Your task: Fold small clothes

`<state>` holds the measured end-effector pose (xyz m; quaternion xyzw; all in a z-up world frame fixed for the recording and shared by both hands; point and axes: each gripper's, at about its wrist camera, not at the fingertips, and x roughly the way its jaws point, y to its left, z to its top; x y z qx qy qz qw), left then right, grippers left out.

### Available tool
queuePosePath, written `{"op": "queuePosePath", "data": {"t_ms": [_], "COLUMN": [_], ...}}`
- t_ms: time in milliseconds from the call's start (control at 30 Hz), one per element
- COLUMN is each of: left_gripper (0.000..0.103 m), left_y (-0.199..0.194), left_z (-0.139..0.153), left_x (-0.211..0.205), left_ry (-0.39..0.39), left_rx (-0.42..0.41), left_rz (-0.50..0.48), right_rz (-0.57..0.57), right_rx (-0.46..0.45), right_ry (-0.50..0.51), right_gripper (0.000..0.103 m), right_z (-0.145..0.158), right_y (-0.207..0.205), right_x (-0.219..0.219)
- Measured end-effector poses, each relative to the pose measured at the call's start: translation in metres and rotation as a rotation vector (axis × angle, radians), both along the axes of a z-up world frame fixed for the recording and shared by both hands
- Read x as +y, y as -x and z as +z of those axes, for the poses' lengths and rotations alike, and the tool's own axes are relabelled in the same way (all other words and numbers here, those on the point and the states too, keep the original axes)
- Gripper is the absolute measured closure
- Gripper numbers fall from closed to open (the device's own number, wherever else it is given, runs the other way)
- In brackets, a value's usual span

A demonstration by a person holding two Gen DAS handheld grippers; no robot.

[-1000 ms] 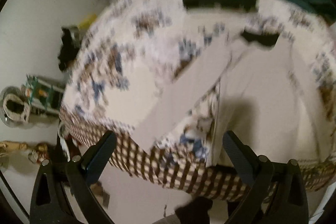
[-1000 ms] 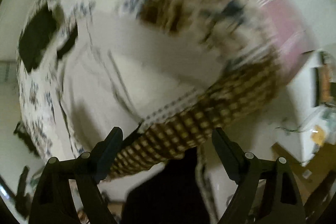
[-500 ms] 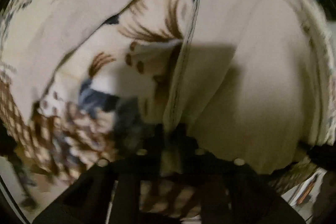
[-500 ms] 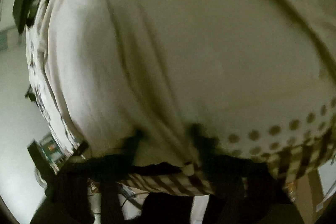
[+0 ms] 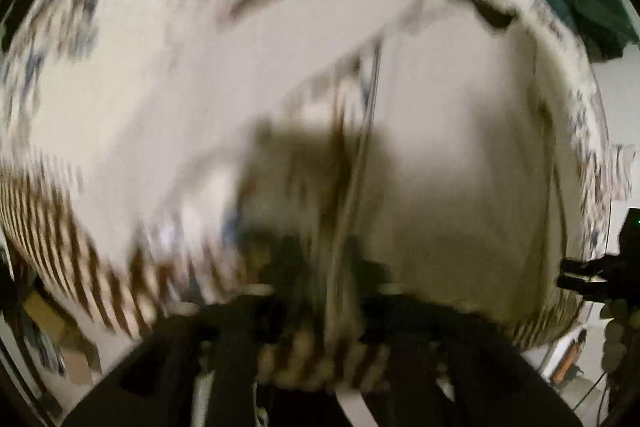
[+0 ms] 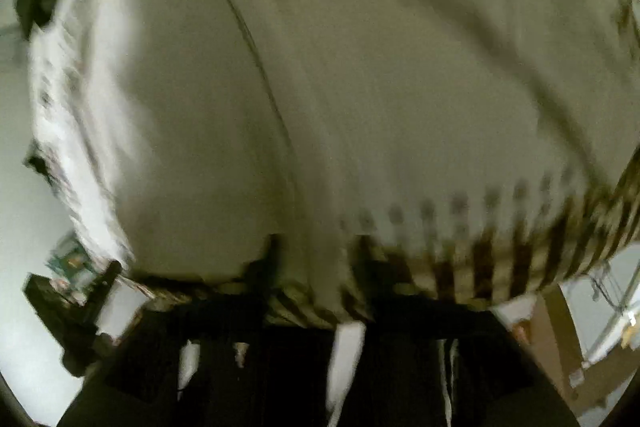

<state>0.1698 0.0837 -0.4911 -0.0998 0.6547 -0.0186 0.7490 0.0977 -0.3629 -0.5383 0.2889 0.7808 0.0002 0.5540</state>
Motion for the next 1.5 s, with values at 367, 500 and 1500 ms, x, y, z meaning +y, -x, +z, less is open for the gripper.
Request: {"op": "queuePosePath", "data": {"t_ms": [367, 500, 1500], "left_gripper": [0.027, 0.088, 0.041], "left_y": [-0.258, -0.297, -0.106], "left_z": [-0.043, -0.082, -0.002], "left_x": [-0.040, -0.063, 0.015], "left_ry": [-0.021, -0.056, 0.148], "left_rx": [-0.257, -0.184, -0.053], "left_rz": [-0.217, -0.309, -0.032], "right_rz": [0.092, 0.159, 0.076], "right_rx": [-0.409, -0.420, -0.158], "right_ry": [0.177, 0.222, -0.026], "right_gripper": [0.037, 0.037, 0.042], "right_z": [0.008, -0.024, -0.016], "right_y": [-0.275, -0.356, -0.164], "right_x": [0.000, 0.001, 0.014]}}
